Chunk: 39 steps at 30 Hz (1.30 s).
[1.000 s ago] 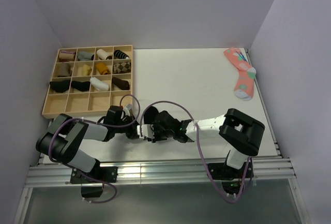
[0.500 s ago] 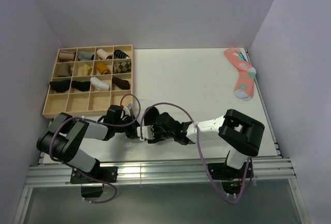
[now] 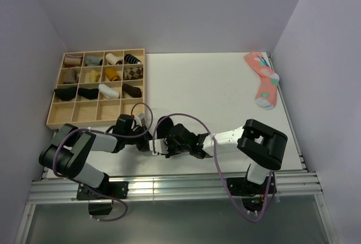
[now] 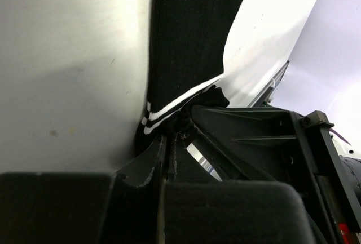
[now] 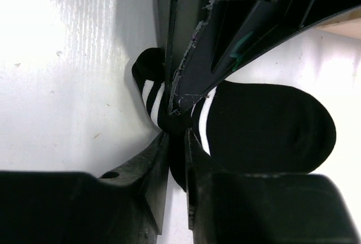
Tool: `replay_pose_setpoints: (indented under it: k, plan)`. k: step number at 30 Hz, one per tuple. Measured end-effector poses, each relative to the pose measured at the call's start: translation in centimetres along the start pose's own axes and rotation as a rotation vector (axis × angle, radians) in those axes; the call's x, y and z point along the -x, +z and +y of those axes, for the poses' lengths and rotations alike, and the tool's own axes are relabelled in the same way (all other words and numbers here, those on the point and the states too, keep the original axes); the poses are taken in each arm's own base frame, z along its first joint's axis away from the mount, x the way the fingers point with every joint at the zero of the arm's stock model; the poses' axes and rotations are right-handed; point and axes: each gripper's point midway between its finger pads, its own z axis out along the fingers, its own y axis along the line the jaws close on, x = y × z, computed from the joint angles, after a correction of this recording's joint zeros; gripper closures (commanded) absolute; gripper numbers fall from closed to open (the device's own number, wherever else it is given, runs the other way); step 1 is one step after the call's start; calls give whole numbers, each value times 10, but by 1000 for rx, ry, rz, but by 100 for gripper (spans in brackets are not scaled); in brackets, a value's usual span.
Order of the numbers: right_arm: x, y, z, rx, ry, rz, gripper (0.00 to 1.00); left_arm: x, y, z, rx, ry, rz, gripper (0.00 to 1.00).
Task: Roll the socks
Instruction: Roll the sock at the center of the board.
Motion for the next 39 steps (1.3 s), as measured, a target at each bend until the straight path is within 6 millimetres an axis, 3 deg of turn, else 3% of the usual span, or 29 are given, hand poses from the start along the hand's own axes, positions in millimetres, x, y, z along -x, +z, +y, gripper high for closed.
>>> replay_pose_setpoints:
  k: [2, 9, 16, 25, 29, 32, 39]
  plan:
    - [1, 0, 2, 14, 5, -3, 86, -1, -2, 0, 4, -4, 0, 91]
    - [8, -2, 15, 128, 59, -17, 89, -8, -16, 7, 39, -34, -59, 74]
    - [0, -15, 16, 295, 210, 20, 91, 8, -38, 5, 47, -14, -253, 67]
    - [1, -17, 14, 593, 457, 57, 91, 35, -75, -27, -54, 120, -552, 59]
    - [2, -16, 16, 727, 564, 60, 90, 30, -70, -26, -24, 188, -584, 57]
    - [1, -19, 18, 807, 647, 70, 90, 13, -55, -24, 15, 273, -555, 56]
    - [-3, -25, 25, 895, 779, 114, 90, -6, -40, -20, 32, 453, -581, 54]
